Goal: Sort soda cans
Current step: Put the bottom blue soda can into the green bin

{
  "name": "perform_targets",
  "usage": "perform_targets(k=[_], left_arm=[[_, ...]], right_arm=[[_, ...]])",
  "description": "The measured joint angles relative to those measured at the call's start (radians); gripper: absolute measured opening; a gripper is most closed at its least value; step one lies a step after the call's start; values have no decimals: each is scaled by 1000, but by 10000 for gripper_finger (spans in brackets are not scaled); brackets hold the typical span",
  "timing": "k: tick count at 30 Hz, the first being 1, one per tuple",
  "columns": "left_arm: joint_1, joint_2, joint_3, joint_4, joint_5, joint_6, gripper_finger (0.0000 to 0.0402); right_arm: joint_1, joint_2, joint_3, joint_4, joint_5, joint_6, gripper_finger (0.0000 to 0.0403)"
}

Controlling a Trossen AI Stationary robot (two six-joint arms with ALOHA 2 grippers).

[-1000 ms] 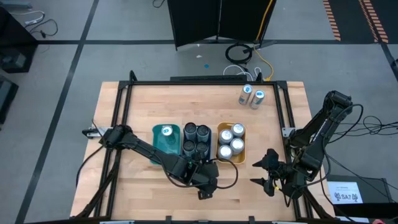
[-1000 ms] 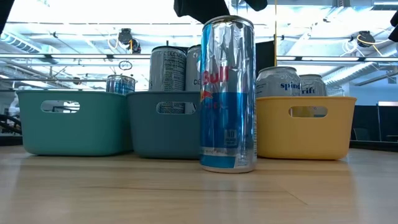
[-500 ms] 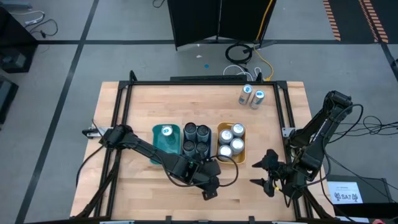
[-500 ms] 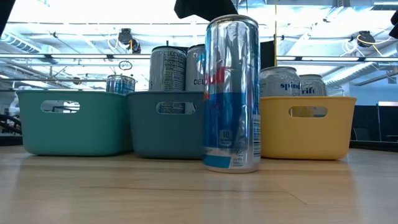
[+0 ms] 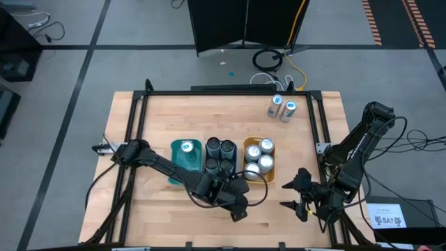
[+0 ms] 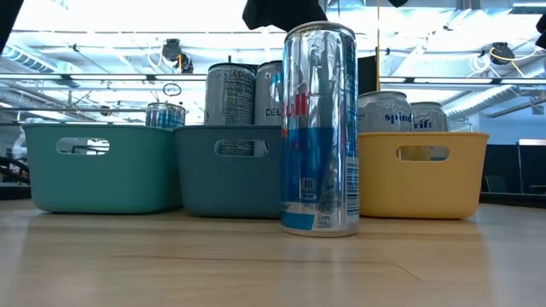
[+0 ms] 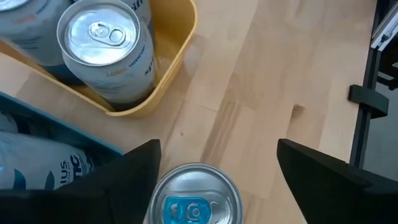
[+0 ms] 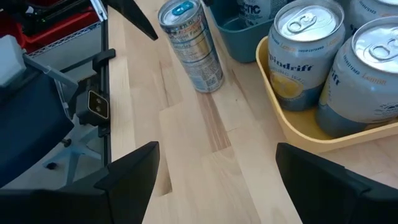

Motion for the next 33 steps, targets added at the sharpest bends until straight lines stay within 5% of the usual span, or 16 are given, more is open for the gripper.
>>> perform_targets(k=[10,33], left_arm=[[22,-1,0,-1,36,-4,387],[18,-2,0,-117,48,49,389]], right_arm=[[0,0,0,7,-17,2,313],[0,0,0,6,-14,-11,313]])
